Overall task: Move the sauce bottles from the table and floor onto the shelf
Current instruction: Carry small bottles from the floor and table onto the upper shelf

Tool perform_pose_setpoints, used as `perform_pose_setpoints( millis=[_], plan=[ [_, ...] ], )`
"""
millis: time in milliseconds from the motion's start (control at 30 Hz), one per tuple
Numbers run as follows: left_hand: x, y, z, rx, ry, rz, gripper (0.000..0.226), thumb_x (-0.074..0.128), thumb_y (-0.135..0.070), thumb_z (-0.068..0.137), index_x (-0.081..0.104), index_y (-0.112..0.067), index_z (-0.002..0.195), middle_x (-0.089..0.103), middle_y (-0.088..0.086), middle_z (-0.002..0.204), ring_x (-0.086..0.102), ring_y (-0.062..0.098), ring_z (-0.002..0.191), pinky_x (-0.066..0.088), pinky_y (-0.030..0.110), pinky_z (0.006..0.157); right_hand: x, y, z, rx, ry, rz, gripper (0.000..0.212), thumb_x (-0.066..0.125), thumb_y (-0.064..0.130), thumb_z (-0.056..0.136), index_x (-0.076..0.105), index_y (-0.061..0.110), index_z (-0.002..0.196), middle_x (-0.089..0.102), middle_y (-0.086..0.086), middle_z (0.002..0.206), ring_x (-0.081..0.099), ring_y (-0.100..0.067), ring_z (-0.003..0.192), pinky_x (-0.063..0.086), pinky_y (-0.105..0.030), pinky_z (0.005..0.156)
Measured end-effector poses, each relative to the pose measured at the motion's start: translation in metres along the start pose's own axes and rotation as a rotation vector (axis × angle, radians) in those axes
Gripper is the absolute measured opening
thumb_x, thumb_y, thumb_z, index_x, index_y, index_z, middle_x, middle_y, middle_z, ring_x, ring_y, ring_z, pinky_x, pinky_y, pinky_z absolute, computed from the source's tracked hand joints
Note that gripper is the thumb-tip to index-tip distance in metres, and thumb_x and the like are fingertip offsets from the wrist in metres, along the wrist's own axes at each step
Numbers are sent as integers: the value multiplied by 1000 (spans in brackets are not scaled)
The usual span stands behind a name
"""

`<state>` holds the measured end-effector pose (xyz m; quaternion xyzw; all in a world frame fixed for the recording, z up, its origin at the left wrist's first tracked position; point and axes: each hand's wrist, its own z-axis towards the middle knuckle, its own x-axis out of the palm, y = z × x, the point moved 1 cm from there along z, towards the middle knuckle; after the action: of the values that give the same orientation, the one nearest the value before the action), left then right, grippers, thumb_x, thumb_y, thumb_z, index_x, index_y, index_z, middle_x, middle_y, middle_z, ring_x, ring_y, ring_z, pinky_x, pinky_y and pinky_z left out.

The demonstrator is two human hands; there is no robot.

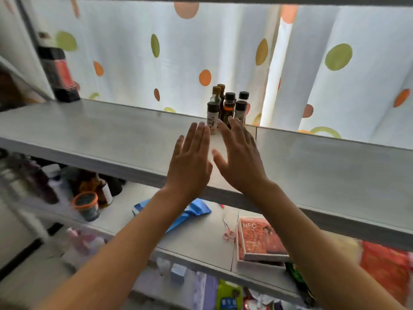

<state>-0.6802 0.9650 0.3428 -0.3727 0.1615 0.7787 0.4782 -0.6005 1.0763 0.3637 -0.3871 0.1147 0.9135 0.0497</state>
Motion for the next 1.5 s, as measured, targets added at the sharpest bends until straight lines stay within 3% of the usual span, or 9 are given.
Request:
perform_pose_setpoints(
  millis=[133,267,367,567,700,800,1033,1267,1500],
  plan=[
    [-22,-19,-49,-95,48,91,72,52,-18,95,11,-6,153,8,11,162,2,24,149,9,44,118,-6,16,-38,-109,53,102,66,63,27,93,35,12,151,32,-20,157,25,-36,147,25,-48,119],
    [-58,-27,-93,-212,9,118,67,49,-19,94,19,-2,151,19,14,159,14,26,148,14,42,115,-12,48,-69,-192,134,184,64,60,25,97,32,11,152,27,-19,159,23,-37,148,20,-48,119],
    [-85,-24,-124,-289,51,204,73,50,-18,95,9,-4,153,8,11,162,4,23,150,9,42,119,-15,78,-87,-270,163,240,62,58,22,98,31,10,152,26,-18,160,21,-34,149,17,-45,120],
    [-148,-20,-206,-438,82,363,72,44,-24,94,8,-3,152,8,14,161,4,24,149,11,43,119,-20,161,-134,-432,249,364,64,59,23,96,31,10,152,35,-16,155,28,-32,147,16,-40,121],
    [-193,-20,-282,-599,97,397,64,27,-31,99,4,-6,153,1,11,162,-2,23,150,8,43,121,-23,228,-174,-562,289,438,64,54,25,100,24,12,154,29,-14,158,20,-29,149,9,-36,121],
    [-227,-22,-351,-752,109,381,61,27,-30,104,0,-7,153,-2,9,163,-5,21,150,7,44,122,-34,282,-209,-642,333,513,62,48,24,102,20,8,155,26,-15,160,17,-28,150,6,-36,122],
    [-328,-42,-522,-996,43,547,61,26,-29,104,-3,-9,153,-3,7,163,-9,18,149,7,43,122,-66,417,-326,-895,342,578,58,38,25,103,22,2,154,27,-18,160,17,-30,151,3,-38,122],
    [-432,-113,-695,-1258,-92,684,62,25,-33,101,-1,-10,153,-2,6,161,-6,17,149,2,40,121,-123,539,-484,-1127,436,716,55,37,25,105,26,3,153,26,-16,161,15,-27,152,4,-40,123],
    [-487,-205,-862,-1615,-176,778,59,24,-30,102,5,-9,154,8,8,162,-2,18,149,7,44,121,-179,628,-649,-1399,556,867,53,46,17,100,36,0,149,37,-20,154,28,-33,147,20,-48,122]
  ],
)
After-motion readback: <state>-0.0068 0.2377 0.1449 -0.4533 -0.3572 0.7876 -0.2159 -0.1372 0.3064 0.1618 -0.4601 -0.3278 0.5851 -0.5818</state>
